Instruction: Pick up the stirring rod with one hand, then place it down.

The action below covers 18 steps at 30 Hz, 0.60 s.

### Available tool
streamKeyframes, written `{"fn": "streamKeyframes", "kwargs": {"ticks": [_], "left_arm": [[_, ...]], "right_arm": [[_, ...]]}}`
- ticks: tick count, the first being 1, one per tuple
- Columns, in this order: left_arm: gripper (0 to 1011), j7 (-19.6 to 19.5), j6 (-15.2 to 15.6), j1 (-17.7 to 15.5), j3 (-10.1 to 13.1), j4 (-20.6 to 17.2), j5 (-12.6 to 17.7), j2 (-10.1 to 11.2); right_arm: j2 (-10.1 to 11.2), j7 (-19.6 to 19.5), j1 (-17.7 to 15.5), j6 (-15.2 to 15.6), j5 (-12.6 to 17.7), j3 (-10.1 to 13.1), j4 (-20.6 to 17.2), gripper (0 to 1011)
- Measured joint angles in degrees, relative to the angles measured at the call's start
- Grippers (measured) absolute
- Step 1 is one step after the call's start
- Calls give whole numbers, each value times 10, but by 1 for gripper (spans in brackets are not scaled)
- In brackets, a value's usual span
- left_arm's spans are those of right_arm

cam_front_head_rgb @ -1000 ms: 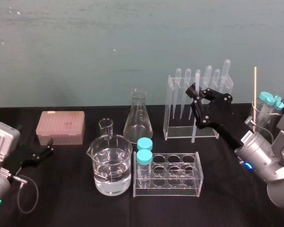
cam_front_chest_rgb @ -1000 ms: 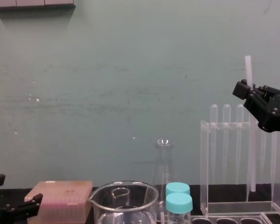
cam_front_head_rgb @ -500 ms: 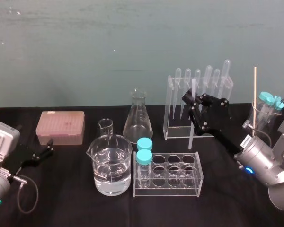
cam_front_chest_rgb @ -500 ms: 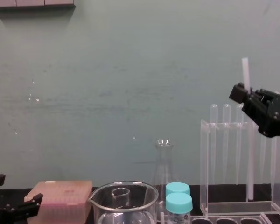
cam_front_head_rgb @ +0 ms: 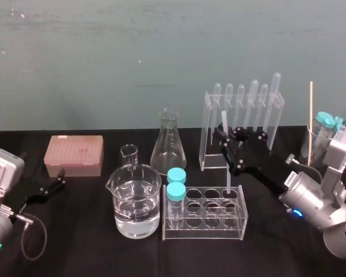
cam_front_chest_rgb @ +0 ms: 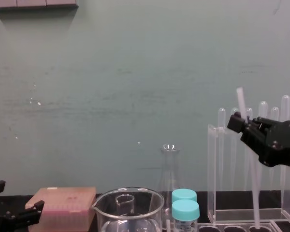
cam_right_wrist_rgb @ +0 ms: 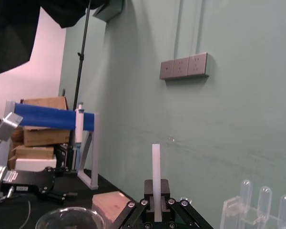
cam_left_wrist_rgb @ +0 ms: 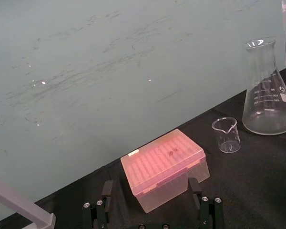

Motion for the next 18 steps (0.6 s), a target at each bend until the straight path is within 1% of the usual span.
{"fn": "streamKeyframes", "kwargs": {"ticks": [3, 9, 15, 18], "left_arm": [[1000, 0, 0, 0, 0, 0, 0, 0], [1000, 0, 0, 0, 0, 0, 0, 0], [1000, 0, 0, 0, 0, 0, 0, 0], [1000, 0, 0, 0, 0, 0, 0, 0]], "right_arm": [[-6, 8, 10, 3, -4, -3, 21, 69], [-15, 26, 26, 15, -3, -12, 56, 70], [-19, 36, 35, 30, -4, -22, 82, 70], [-19, 37, 40, 37, -11, -29, 93, 70]]}}
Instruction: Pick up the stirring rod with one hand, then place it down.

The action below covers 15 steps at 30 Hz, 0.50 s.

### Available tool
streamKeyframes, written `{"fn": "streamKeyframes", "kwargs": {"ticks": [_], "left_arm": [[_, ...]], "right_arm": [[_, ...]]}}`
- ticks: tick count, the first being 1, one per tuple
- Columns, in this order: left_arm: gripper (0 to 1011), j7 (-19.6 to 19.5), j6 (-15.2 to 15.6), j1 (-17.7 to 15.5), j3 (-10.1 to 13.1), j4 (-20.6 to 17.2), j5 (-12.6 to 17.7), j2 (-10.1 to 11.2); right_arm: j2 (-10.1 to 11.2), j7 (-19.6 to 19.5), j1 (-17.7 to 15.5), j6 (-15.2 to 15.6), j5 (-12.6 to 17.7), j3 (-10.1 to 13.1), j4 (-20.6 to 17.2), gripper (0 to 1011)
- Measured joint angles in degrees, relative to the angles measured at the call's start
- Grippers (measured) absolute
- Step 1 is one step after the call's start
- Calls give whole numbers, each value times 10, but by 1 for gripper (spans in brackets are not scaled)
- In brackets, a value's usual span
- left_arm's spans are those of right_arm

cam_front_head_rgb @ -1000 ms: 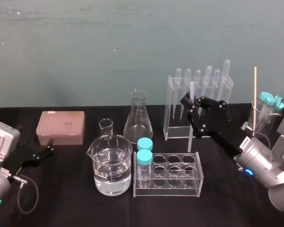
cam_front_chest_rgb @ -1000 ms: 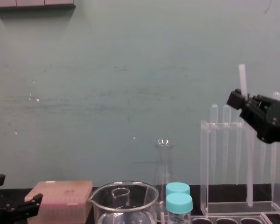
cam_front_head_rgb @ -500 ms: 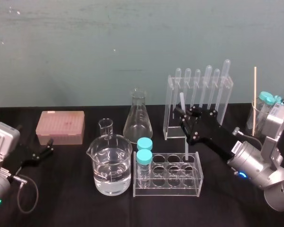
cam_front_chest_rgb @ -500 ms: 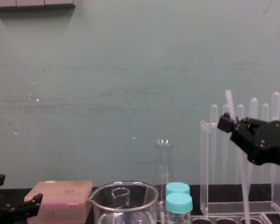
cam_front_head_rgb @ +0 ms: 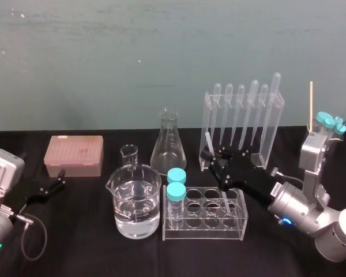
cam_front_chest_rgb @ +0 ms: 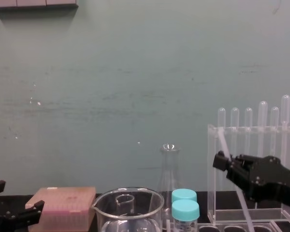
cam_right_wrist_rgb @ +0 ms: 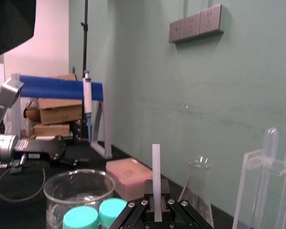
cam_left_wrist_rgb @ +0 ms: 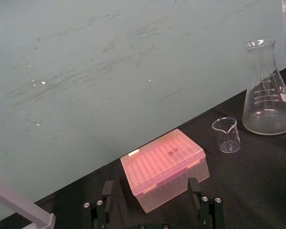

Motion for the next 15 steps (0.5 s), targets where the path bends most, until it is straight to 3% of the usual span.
{"fn": "streamKeyframes", "kwargs": {"ticks": [15], "left_arm": [[1000, 0, 0, 0, 0, 0, 0, 0]], "right_arm": [[2, -7, 2, 17, -11, -7, 5, 70]]}}
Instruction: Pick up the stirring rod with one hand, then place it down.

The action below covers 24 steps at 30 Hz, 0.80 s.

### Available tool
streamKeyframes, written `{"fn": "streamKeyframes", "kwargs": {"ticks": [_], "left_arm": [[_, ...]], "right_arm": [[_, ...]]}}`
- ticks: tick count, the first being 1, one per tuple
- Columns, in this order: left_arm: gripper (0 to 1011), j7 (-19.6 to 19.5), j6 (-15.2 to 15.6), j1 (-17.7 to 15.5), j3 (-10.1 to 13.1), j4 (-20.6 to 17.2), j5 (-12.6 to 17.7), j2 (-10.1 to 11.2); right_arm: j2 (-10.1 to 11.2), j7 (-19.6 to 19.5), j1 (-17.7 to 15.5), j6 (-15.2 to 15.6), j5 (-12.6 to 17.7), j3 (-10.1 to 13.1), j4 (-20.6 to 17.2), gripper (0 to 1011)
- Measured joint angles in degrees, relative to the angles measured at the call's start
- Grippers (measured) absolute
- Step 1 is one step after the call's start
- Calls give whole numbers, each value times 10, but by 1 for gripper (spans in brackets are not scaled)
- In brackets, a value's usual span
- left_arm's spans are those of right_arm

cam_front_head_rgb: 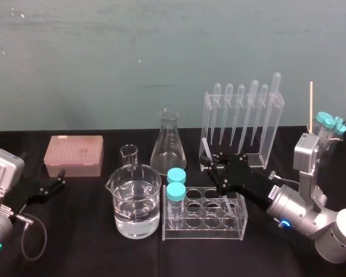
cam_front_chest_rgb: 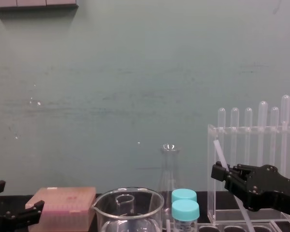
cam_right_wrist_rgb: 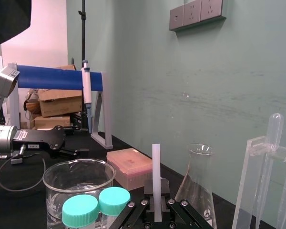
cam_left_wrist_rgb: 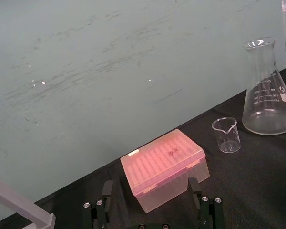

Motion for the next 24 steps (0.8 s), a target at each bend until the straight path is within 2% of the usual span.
{"fn": "streamKeyframes", "kwargs": {"ticks": [8, 11, 14, 15, 17, 19, 21, 22, 24], "left_arm": [[1000, 0, 0, 0, 0, 0, 0, 0], [1000, 0, 0, 0, 0, 0, 0, 0], [1000, 0, 0, 0, 0, 0, 0, 0], [1000, 0, 0, 0, 0, 0, 0, 0], [1000, 0, 0, 0, 0, 0, 0, 0], [1000, 0, 0, 0, 0, 0, 0, 0], [1000, 0, 0, 0, 0, 0, 0, 0], [1000, 0, 0, 0, 0, 0, 0, 0], [1000, 0, 0, 0, 0, 0, 0, 0]], "right_arm": [[0, 0, 0, -1, 0, 0, 1, 83], [0, 0, 0, -1, 0, 0, 1, 161], [0, 0, 0, -2, 0, 0, 1, 281], [0, 0, 1, -2, 0, 0, 1, 281], [0, 0, 1, -2, 1, 0, 1, 382], [0, 1, 1, -2, 1, 0, 1, 411], [0, 1, 1, -2, 1, 0, 1, 499], [0, 1, 1, -2, 1, 0, 1, 499], [0, 1, 1, -2, 1, 0, 1, 560]]}}
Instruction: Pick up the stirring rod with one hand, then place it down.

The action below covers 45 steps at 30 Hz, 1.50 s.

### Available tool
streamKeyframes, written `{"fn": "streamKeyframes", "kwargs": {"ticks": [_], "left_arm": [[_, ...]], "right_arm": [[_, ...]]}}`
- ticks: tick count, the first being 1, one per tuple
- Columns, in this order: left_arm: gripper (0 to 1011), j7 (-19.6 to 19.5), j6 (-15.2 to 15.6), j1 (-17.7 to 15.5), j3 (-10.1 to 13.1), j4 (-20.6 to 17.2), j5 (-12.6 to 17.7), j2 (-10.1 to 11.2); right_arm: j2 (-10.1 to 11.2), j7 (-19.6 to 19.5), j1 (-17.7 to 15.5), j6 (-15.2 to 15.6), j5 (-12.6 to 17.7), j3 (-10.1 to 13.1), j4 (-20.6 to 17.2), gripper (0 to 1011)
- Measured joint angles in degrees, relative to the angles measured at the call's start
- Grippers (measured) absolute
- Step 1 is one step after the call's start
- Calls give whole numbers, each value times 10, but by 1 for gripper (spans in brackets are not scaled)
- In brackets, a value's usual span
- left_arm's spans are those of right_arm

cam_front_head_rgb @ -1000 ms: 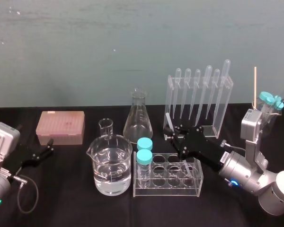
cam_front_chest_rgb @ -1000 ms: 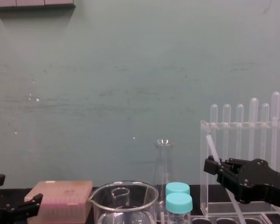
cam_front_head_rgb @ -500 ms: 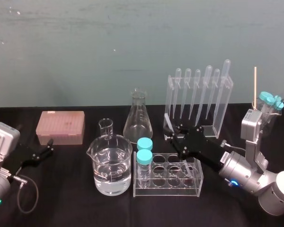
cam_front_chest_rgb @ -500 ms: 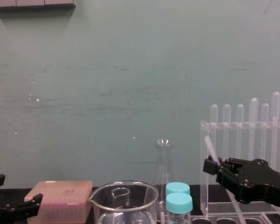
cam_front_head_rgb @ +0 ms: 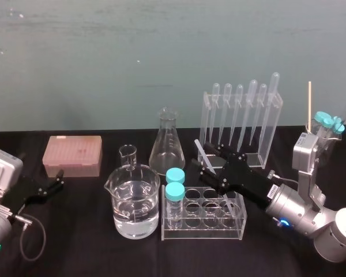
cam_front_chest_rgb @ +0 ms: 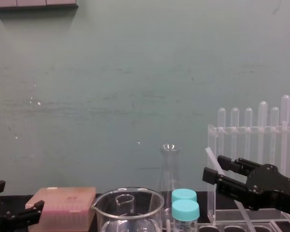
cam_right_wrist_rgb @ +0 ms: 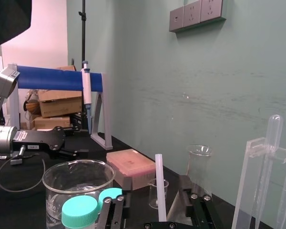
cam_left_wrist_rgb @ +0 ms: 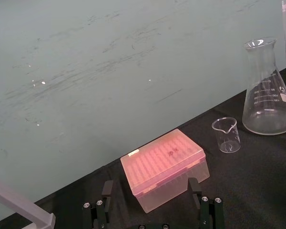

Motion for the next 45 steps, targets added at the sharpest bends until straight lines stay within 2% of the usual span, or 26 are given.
{"fn": "streamKeyframes", "kwargs": {"ticks": [3, 4, 6, 7, 8, 12, 15, 22, 25, 26, 27, 28, 31, 33, 36, 37, 43, 45], "left_arm": [[1000, 0, 0, 0, 0, 0, 0, 0], [1000, 0, 0, 0, 0, 0, 0, 0], [1000, 0, 0, 0, 0, 0, 0, 0], [1000, 0, 0, 0, 0, 0, 0, 0], [1000, 0, 0, 0, 0, 0, 0, 0], [1000, 0, 0, 0, 0, 0, 0, 0], [1000, 0, 0, 0, 0, 0, 0, 0], [1000, 0, 0, 0, 0, 0, 0, 0], [1000, 0, 0, 0, 0, 0, 0, 0], [1000, 0, 0, 0, 0, 0, 0, 0], [1000, 0, 0, 0, 0, 0, 0, 0], [1000, 0, 0, 0, 0, 0, 0, 0], [1000, 0, 0, 0, 0, 0, 0, 0], [1000, 0, 0, 0, 0, 0, 0, 0], [1000, 0, 0, 0, 0, 0, 0, 0], [1000, 0, 0, 0, 0, 0, 0, 0], [1000, 0, 0, 0, 0, 0, 0, 0], [1000, 0, 0, 0, 0, 0, 0, 0]], "right_arm": [[0, 0, 0, 0, 0, 0, 0, 664], [0, 0, 0, 0, 0, 0, 0, 728], [0, 0, 0, 0, 0, 0, 0, 757], [0, 0, 0, 0, 0, 0, 0, 820], [0, 0, 0, 0, 0, 0, 0, 820], [0, 1, 0, -3, 1, 1, -1, 934], [-2, -4, -4, -20, 10, 14, -14, 1003], [-6, -36, -14, -50, 13, 45, -59, 1003], [-6, -71, -22, -55, -7, 59, -79, 1003], [-5, -96, -28, -53, -22, 67, -88, 1003], [-5, -96, -28, -53, -22, 67, -88, 1003], [-5, -122, -34, -43, -38, 76, -94, 1003], [-2, -161, -45, -23, -58, 87, -100, 1003], [2, -210, -62, 16, -79, 103, -109, 1002], [7, -240, -78, 50, -92, 112, -117, 1003], [10, -250, -86, 72, -98, 115, -121, 1003], [19, -254, -99, 152, -110, 110, -124, 1003], [19, -254, -99, 150, -110, 110, -124, 1003]]}}
